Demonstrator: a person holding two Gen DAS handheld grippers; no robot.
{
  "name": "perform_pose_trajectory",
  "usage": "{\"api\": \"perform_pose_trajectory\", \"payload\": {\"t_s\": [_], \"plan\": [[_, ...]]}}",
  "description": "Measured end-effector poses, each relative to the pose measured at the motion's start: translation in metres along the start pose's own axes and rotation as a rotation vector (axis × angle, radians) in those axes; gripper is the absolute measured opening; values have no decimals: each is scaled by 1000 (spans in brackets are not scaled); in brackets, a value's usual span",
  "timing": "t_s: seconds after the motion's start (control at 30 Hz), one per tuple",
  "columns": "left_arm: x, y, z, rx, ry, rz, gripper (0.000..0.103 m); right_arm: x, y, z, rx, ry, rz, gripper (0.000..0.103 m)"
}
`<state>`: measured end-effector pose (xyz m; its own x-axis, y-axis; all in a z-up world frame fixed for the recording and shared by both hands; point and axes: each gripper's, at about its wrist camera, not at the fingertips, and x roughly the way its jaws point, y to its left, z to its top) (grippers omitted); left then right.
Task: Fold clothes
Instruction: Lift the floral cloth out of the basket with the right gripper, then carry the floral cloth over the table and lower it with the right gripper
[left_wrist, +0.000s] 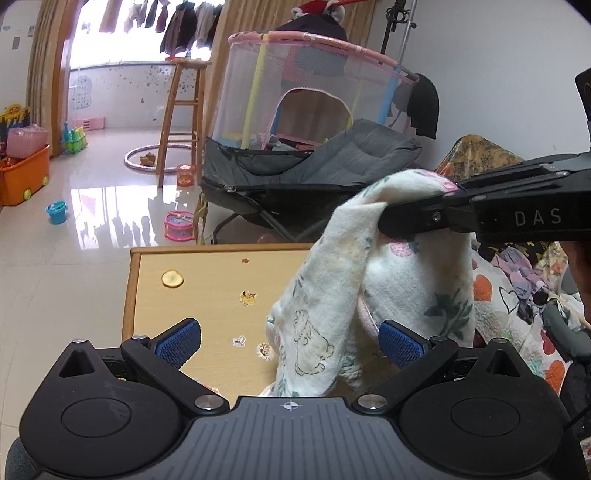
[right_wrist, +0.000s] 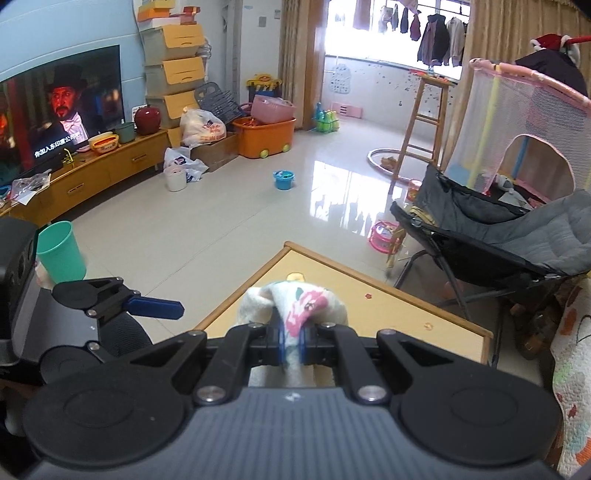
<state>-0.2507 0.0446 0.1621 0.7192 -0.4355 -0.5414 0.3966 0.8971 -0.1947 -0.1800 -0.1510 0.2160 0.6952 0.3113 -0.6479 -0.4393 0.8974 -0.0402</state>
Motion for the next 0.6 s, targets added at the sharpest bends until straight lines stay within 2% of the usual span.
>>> {"api": "perform_pose_trajectory", "payload": {"t_s": [0.3,0.6], "plan": [[16,11,-11,-26,47,16,103,32,-13,-15,21,74,-10,8],[36,15,-20,-43,85,19,103,68,-31,-41,49,158,-92,8]]}}
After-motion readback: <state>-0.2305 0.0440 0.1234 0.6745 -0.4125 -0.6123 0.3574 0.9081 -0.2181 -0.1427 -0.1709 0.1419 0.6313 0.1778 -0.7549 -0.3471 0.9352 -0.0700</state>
